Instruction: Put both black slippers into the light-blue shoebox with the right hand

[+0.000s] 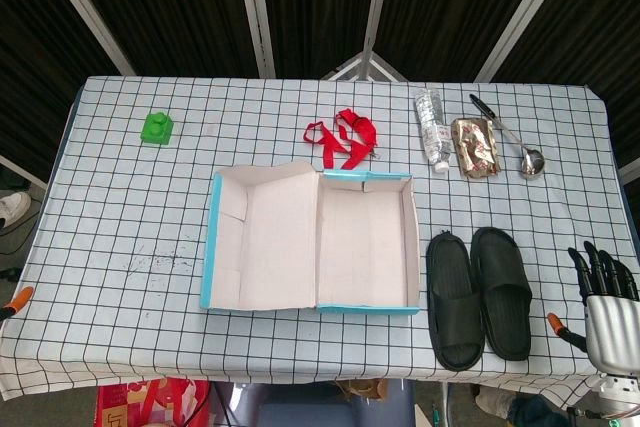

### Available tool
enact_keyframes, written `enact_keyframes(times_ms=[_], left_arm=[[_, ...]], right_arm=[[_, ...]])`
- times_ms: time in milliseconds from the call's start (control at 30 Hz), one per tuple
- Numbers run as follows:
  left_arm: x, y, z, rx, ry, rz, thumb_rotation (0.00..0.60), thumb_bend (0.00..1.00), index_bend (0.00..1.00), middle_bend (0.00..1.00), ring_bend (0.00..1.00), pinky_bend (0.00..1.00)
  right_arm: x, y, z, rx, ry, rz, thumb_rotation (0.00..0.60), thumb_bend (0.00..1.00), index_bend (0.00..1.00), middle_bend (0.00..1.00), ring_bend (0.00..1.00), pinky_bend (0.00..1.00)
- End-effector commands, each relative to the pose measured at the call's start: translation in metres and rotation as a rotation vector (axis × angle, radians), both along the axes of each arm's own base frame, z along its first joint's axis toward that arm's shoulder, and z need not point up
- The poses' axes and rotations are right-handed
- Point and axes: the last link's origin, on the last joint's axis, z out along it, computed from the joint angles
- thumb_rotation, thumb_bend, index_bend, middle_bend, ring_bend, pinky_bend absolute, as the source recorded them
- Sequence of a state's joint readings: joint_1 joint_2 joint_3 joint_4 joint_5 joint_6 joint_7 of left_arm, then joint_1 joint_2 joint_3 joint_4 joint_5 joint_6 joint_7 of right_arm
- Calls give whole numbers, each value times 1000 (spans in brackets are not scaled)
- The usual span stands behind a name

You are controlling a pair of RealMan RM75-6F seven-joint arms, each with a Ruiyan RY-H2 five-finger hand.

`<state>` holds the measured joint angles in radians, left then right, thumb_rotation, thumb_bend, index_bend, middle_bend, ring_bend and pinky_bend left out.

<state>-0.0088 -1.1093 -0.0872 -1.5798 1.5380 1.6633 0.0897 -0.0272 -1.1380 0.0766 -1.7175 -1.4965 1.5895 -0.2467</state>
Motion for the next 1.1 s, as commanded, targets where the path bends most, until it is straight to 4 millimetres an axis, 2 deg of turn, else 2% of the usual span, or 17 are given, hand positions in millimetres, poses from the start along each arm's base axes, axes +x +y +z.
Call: enact_keyframes(times_ms=[33, 467, 600, 900, 1100], left_arm=[[1, -1, 2, 5, -1, -7, 600, 219, 14, 0, 0, 16], [1, -4, 12, 40, -30, -27, 600, 219, 14, 0, 0, 16], [-1, -2, 10, 29, -31, -16, 600, 219, 14, 0, 0, 16], [4, -11, 12, 44, -20, -28, 600, 219, 14, 0, 0, 16], [3, -12, 15, 58, -28, -22, 600, 219, 14, 0, 0, 16]], right_arm=[[0, -1, -1, 5, 3, -1, 600, 181, 109, 59, 76, 117], [3, 1, -3, 16, 0, 1, 600, 181, 109, 59, 76, 117], [4, 2, -9, 75, -31, -14, 600, 181, 109, 59, 75, 117], [12, 3, -13, 93, -75, 39, 600, 181, 109, 59, 76, 117], [18, 15, -18, 154, -151, 30, 600, 181, 109, 59, 76, 117]])
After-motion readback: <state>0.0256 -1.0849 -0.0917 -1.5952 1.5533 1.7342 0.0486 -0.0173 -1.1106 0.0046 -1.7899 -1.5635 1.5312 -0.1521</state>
